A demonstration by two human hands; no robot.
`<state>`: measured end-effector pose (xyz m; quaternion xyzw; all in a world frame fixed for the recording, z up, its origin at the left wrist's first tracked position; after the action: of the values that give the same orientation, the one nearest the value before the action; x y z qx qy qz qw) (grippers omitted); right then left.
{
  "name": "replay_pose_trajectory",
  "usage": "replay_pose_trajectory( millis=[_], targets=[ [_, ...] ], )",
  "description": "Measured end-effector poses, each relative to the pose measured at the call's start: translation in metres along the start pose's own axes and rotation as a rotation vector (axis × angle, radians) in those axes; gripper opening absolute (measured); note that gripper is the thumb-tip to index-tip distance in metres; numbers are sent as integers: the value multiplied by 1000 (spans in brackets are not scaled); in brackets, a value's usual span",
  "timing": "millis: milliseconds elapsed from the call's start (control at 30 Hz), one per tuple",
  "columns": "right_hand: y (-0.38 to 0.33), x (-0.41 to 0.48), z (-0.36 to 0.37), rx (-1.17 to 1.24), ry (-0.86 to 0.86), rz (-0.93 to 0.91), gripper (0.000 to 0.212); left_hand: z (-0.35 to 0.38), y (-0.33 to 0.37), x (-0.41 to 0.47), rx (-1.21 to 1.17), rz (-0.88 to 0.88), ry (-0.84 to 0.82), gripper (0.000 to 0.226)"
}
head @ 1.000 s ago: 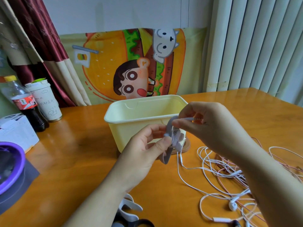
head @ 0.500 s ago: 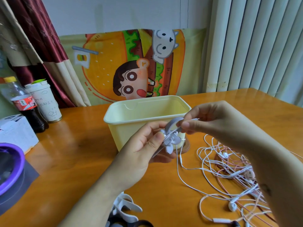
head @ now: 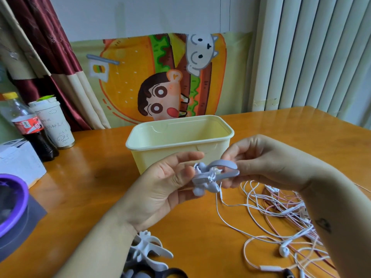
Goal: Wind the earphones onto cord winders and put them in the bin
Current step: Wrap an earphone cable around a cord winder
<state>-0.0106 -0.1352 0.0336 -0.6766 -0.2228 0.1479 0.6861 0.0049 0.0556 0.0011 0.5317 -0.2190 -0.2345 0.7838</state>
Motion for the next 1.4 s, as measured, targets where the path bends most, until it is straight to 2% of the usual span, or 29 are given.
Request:
replay_pose_trajectory(
  millis=[100, 133, 233, 333, 500, 633, 833, 1067, 1267, 1400],
  targets=[
    [0, 4, 4, -259, 172, -1, 35, 4, -2, 3, -184, -1, 104, 60],
    [-1, 6, 6, -400, 248, -8, 29, 8, -4, 3, -243, -2, 150, 56],
    [-6, 9, 17, -786, 410, -71, 8, 13, -11, 5, -328, -32, 323, 24],
    [-8, 9, 28, -959, 489, -115, 2, 15, -13, 5, -370, -57, 404, 23],
    [-5, 13, 39, -1007, 529, -141, 9, 11, -19, 14, -295, -99, 497, 27],
    [-11, 9, 38, -977, 547, -173, 8, 11, -14, 7, -253, -37, 418, 29],
    [-13, 7, 40, -1026, 645, -189, 9, 17, -13, 5, -36, 39, 329, 42],
    [-7, 13, 52, -912, 658, -313, 29, 12, -11, 6, -84, -3, 391, 36],
    [5, 18, 55, -901, 685, -503, 12, 10, -10, 4, -85, -20, 475, 28],
    [9, 20, 56, -925, 666, -547, 21, 11, -9, 4, -176, -57, 446, 32]
  ],
)
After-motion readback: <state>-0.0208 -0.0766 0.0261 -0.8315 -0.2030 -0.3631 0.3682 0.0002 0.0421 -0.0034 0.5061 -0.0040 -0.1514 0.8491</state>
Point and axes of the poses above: each hand's wrist, its own x-axis towards the middle knuckle, its own z-axis out of the palm, y = z × x, the point moved 3 cm from there along x, towards the middle knuckle, and after that the axes turned 5 degrees about y, right-handed, at the moved point
